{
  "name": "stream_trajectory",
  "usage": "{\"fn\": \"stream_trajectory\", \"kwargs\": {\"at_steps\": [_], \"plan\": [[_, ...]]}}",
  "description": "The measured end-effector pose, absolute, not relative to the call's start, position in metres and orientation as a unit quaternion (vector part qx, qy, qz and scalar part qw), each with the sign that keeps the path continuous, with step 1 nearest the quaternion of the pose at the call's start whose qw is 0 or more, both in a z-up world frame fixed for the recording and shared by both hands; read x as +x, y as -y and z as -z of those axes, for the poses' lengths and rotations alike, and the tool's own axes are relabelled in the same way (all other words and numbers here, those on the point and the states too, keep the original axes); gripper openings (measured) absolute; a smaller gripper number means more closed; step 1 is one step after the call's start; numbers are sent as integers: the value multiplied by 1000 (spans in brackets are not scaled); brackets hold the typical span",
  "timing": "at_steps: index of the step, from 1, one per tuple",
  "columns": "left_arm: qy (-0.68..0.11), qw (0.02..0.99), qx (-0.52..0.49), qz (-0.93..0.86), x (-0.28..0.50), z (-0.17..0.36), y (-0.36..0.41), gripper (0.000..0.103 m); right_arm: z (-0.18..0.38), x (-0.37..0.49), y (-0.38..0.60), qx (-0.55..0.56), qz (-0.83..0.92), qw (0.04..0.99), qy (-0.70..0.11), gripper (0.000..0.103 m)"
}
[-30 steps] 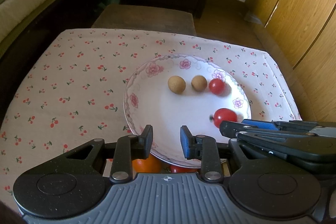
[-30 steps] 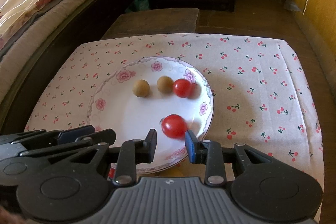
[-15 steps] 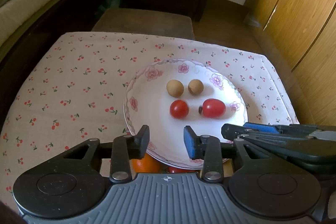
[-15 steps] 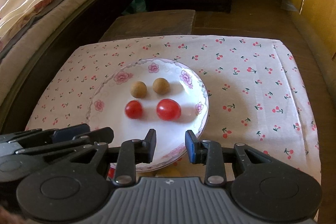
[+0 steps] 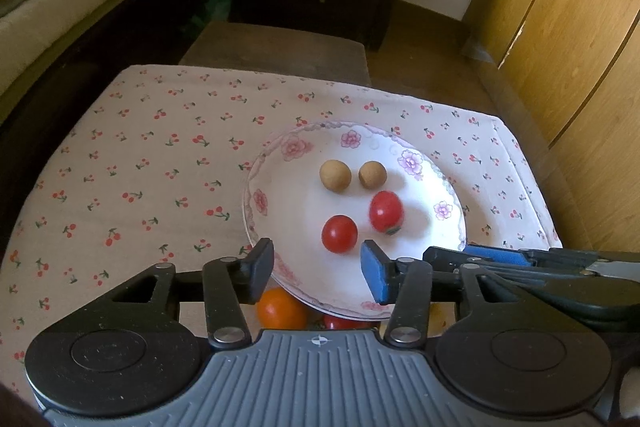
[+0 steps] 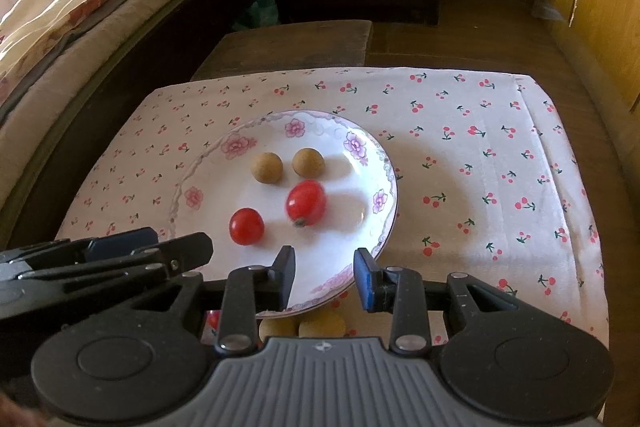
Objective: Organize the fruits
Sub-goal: 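Move both grippers back down to the fruits beside the bowl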
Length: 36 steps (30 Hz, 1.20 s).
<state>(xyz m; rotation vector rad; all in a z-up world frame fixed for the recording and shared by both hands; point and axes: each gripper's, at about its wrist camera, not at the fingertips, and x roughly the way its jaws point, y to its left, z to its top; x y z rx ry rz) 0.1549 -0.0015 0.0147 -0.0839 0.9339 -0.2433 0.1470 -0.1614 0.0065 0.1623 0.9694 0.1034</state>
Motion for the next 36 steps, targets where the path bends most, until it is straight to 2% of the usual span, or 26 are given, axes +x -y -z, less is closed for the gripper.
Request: {"fn": "stream_trajectory", "kwargs": {"at_steps": [11, 36], "plan": [[-446, 886, -50, 115, 149, -18, -6, 58, -18, 139, 175, 95, -41, 886, -451, 35], [-477, 869, -61, 119, 110, -5, -18, 59, -3, 102, 163, 85, -62, 870, -482, 35]]}}
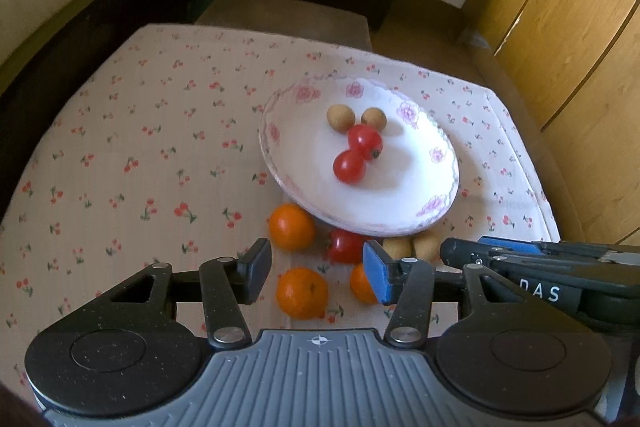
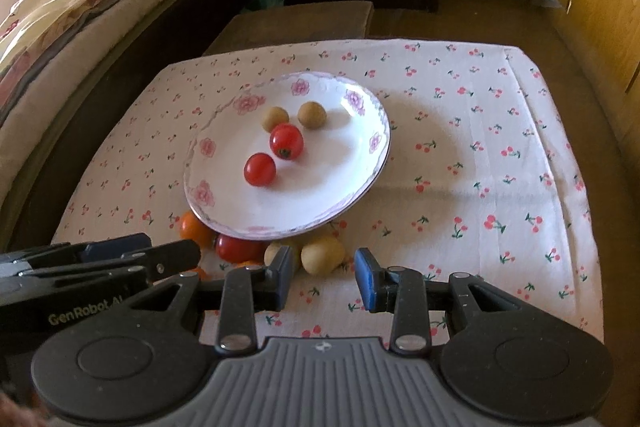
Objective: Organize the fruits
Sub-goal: 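Move both grippers back down to the fruits beside the bowl, then close the right gripper on a brown round fruit while the left gripper closes on an orange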
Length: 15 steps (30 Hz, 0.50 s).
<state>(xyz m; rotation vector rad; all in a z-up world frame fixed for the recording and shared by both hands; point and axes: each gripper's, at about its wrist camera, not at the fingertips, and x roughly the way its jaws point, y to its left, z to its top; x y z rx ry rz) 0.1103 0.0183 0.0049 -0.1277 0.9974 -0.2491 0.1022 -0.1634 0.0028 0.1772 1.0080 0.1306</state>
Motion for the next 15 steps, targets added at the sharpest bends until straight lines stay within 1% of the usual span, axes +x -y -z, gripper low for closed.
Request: {"fn": "stream_trajectory", "kwargs": {"at_steps": [15], "plan": [[-500, 857, -67, 109, 110, 9, -17, 60, 13, 114, 159, 99, -66, 858, -500, 35]]}}
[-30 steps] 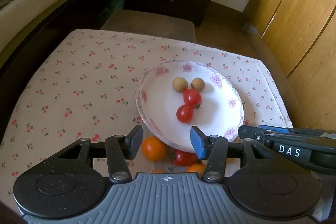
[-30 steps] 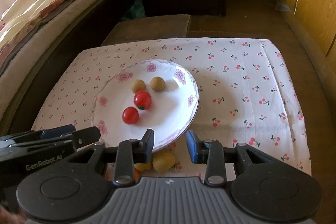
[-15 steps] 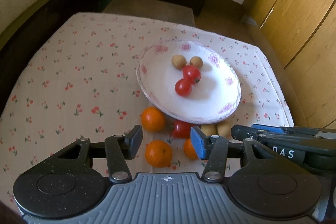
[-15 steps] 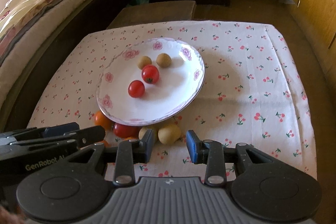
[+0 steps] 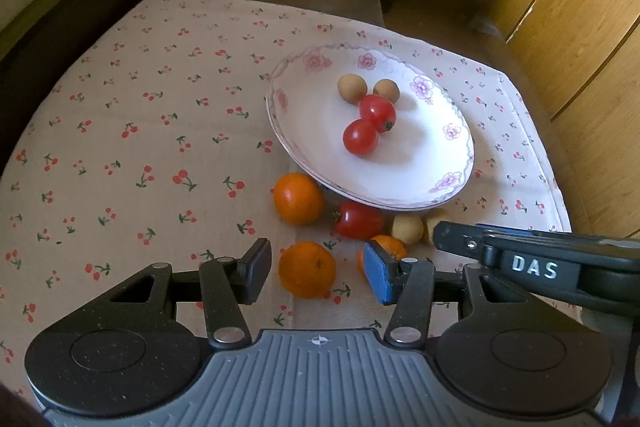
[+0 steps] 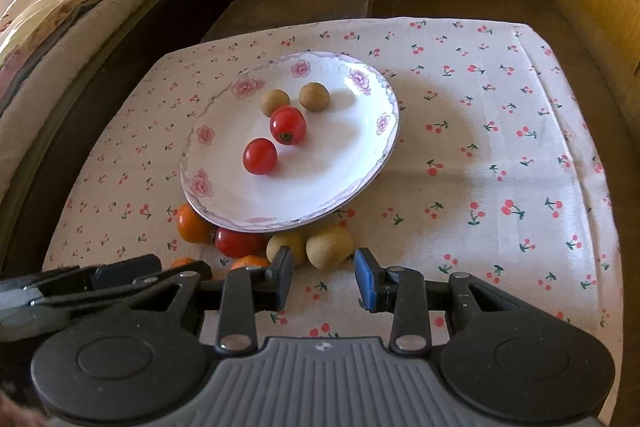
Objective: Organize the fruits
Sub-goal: 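Close the right gripper on a brown round fruit while the left gripper closes on an orange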
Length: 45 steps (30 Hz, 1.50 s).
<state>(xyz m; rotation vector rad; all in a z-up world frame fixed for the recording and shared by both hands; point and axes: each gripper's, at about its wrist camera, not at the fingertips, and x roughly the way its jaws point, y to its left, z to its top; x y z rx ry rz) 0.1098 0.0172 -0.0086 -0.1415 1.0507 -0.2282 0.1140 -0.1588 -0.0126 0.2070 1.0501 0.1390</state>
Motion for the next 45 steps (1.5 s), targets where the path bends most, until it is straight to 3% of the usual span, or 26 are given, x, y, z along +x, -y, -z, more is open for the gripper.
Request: {"fn": "stream_trajectory", "kwargs": {"at_steps": [31, 33, 45], "plan": [[-517, 846, -72, 108, 113, 21, -13, 63, 31, 132, 149, 78, -58, 861, -499, 34], [-517, 846, -75, 108, 113, 21, -14, 64, 31, 132, 147, 75, -60, 860, -501, 30], [-515, 846, -78, 111, 111, 19, -15, 60, 18, 115, 156, 65, -64, 862, -498, 30]]}}
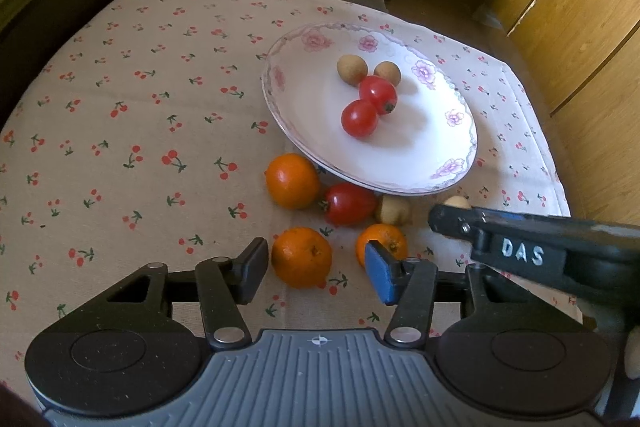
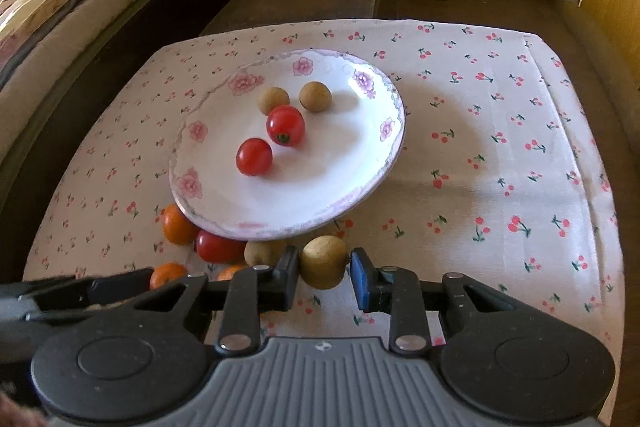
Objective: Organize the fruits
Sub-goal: 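Close the right gripper on a brown round fruit while the left gripper closes on an orange, then carry the brown fruit with the right gripper while the left gripper carries the orange to the bowl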
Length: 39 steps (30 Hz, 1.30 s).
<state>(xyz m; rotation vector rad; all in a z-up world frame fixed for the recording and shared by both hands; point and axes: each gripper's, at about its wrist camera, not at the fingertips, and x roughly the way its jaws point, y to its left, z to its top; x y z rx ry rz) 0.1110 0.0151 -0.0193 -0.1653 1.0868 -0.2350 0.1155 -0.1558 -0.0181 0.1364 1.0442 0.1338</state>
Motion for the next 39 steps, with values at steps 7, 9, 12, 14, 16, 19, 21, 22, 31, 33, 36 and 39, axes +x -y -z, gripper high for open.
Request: {"fn": "stream_trajectory", "kwargs": {"at_steps": [7, 9, 12, 14, 16, 19, 21, 22, 31, 33, 36, 39], "plan": [[-514, 847, -84, 110, 109, 18, -16, 60, 13, 92, 163, 54, -57, 859, -506, 30], [-517, 845, -81, 109, 110, 21, -13, 60, 12, 87, 163, 54, -58, 859, -506, 30], [-517, 845, -80, 108, 111, 24, -12, 61, 13, 85, 161, 53, -62, 858, -507, 30], [-517, 846, -81, 103, 113, 25, -14, 63, 15, 87, 160, 55, -63, 857, -509, 30], [-516, 847, -76, 98, 113, 26, -15, 52, 15, 89, 161, 59, -66, 856, -509, 30], [-512, 851, -68, 95, 112, 25, -17, 43, 15, 90, 160, 63, -70, 857, -507, 30], [-512, 850, -75, 94, 111, 25, -19, 42, 15, 91, 158, 62, -74, 857, -505, 30], [-512, 851, -73, 95, 111, 24, -19, 42, 14, 90, 157, 60, -75, 858, -505, 30], [-508, 853, -63, 100, 97, 19, -19, 41, 10, 88, 160, 63, -75, 862, -498, 30], [-508, 853, -62, 100, 95, 19, -19, 41, 9, 87, 159, 61, -77, 862, -497, 30], [-508, 853, -60, 100, 94, 19, -18, 41, 8, 85, 157, 57, -80, 863, -496, 30], [-507, 854, -60, 102, 92, 17, -17, 41, 9, 84, 157, 54, -79, 862, -497, 30]]}}
